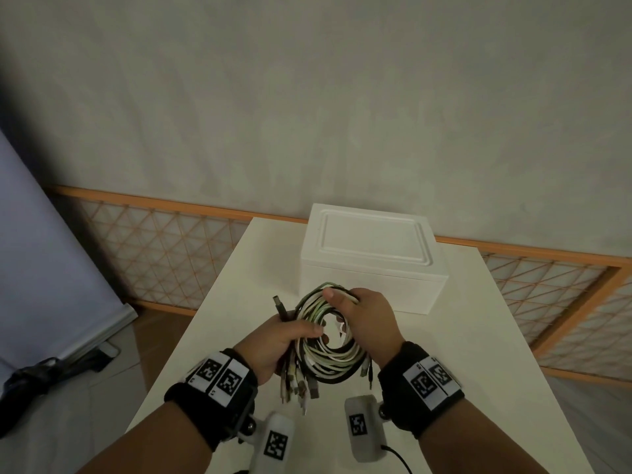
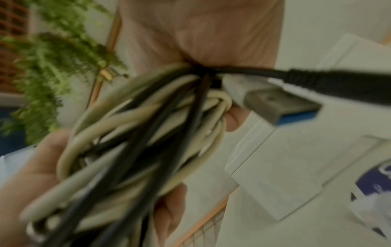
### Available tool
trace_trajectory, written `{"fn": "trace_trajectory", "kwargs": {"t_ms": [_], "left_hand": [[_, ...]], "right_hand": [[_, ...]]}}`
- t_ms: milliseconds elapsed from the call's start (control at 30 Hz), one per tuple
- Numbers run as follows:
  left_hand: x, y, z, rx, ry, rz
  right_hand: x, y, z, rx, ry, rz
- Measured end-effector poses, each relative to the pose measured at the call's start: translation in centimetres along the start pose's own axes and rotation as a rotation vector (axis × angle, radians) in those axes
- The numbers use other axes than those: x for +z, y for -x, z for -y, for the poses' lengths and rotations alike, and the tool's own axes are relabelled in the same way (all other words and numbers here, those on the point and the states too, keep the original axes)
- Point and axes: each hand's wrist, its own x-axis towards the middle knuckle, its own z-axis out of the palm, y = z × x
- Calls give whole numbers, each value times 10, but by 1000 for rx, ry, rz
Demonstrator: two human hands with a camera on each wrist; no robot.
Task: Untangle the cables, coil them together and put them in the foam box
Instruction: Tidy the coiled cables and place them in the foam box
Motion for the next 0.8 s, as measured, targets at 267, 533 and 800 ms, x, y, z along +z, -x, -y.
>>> {"fn": "trace_trajectory", "kwargs": {"t_ms": [267,533,800], "left_hand": [[7,-4,20,56,104,-224],[13,0,32,7,177,-310],[18,2,27,27,174,-300]], "right_hand": [[6,6,-1,-80,38,69],[11,18,-27,76,-88,88],[23,29,-30,272,-523,88]]}}
